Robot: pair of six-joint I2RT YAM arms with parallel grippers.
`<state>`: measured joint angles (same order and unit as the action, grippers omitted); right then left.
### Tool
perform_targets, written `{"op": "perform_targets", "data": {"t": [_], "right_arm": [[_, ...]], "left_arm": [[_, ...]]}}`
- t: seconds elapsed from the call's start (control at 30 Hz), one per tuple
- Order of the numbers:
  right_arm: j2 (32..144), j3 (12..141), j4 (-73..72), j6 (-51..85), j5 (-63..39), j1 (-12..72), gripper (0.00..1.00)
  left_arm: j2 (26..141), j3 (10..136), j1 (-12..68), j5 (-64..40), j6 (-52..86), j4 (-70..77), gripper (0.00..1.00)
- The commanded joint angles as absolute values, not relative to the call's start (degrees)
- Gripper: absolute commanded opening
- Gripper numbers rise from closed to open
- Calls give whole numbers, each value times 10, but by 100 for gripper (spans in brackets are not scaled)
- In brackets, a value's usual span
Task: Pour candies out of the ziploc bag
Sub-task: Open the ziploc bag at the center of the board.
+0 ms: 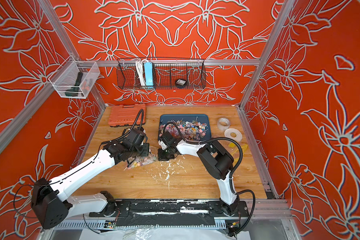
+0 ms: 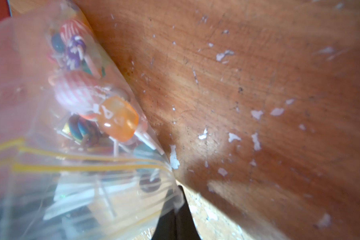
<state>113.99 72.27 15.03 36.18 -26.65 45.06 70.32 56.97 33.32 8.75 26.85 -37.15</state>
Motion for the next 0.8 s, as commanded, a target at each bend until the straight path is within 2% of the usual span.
{"op": "perform_targets", "data": {"t": [0.0,0.17,0.3,0.4,0.53,0.77], "right_arm": [[1131,724,209,356,-225,451,0],[1109,726,232,354,-208,448,0],[1071,719,249,348,-213,435,36],[1032,700,252,354,-231,419,51],[989,659,216,412,-297,388,59],[975,605,42,611,-395,383,70]], "left_arm": [[687,587,330,67,250,-377,0],[688,570,334,35,248,-364,0],[690,531,344,5,265,-320,0],[693,504,355,4,278,-292,0],[702,487,362,3,286,-270,0],[719,484,373,8,285,-260,0]]}}
